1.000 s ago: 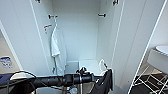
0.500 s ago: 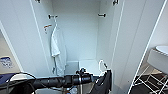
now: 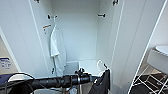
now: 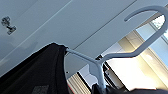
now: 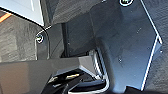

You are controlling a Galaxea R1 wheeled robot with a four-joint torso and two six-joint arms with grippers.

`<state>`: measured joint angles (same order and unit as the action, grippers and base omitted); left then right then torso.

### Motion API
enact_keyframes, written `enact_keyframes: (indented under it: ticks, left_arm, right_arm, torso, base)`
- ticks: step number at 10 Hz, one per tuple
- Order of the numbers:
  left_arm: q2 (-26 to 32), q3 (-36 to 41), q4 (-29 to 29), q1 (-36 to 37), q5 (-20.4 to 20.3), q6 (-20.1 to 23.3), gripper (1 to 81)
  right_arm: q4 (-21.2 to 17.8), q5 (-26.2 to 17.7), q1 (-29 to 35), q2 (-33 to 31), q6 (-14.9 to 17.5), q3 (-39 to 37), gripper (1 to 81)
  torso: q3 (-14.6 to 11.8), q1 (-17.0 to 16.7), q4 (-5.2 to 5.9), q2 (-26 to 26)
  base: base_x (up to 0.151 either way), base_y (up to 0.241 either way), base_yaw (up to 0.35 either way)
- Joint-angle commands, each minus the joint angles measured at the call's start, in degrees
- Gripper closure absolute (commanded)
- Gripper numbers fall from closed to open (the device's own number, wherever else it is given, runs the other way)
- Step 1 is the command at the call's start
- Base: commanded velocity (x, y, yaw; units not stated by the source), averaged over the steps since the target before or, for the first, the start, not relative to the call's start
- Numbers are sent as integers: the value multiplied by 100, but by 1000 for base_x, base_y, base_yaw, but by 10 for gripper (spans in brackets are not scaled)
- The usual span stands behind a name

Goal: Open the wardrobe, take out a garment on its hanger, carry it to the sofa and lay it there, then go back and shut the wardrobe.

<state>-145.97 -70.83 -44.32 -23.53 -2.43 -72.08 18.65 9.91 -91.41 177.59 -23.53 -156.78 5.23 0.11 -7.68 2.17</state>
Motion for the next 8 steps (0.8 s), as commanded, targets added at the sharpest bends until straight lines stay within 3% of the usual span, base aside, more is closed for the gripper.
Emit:
enact_keyframes:
  ticks: [1,8]
  left_arm:
    - [-82,183,-59,933,-258,10,811]
    - [-91,227,-94,933,-267,10,811]
  right_arm:
    - [51,-270,135,103,24,52,10]
    - [51,-270,135,103,24,52,10]
  torso:
    - [0,2,0,0]
    - [0,2,-2,-2]
  base:
    - [0,0,-256]
    - [0,0,-256]
